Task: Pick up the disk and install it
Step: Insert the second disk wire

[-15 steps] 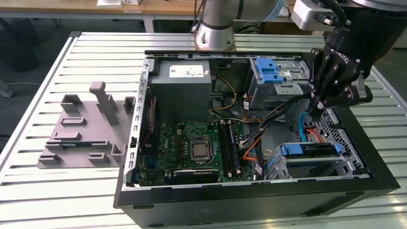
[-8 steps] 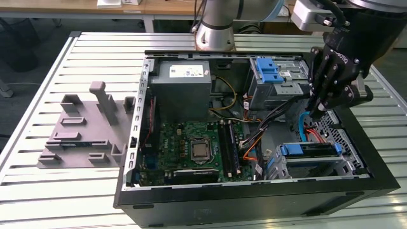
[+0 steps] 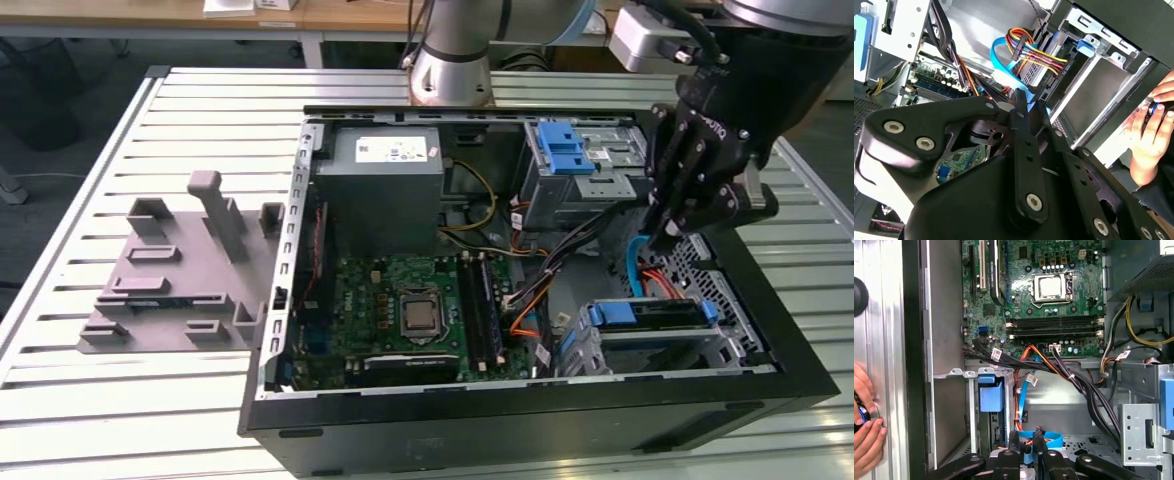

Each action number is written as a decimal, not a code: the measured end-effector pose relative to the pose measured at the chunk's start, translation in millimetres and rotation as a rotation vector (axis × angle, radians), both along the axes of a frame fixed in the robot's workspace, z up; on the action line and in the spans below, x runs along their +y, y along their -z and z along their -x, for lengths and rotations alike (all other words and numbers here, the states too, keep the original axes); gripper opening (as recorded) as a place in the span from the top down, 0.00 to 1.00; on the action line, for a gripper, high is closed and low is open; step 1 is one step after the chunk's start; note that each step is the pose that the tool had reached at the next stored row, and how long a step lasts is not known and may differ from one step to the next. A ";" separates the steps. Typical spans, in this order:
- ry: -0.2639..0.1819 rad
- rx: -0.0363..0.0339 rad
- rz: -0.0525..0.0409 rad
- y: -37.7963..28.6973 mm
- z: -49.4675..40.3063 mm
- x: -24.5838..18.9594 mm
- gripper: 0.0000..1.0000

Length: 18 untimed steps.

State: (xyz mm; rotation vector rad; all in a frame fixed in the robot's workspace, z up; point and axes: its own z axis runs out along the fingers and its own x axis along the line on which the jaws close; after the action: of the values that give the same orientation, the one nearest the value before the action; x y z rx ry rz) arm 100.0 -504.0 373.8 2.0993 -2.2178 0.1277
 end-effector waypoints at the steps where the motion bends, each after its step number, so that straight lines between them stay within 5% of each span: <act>1: 0.000 -0.0001 0.0018 1.2 0.0 0.0 0.75; 13: 0.000 -0.0044 0.0124 17.6 -0.2 -0.8 0.75; 18: 0.000 -0.0064 0.0124 22.2 -0.1 -9.1 0.75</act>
State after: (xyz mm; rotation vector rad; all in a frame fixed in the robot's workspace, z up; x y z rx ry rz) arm 100.1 -513.1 351.6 2.0955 -2.2148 0.1480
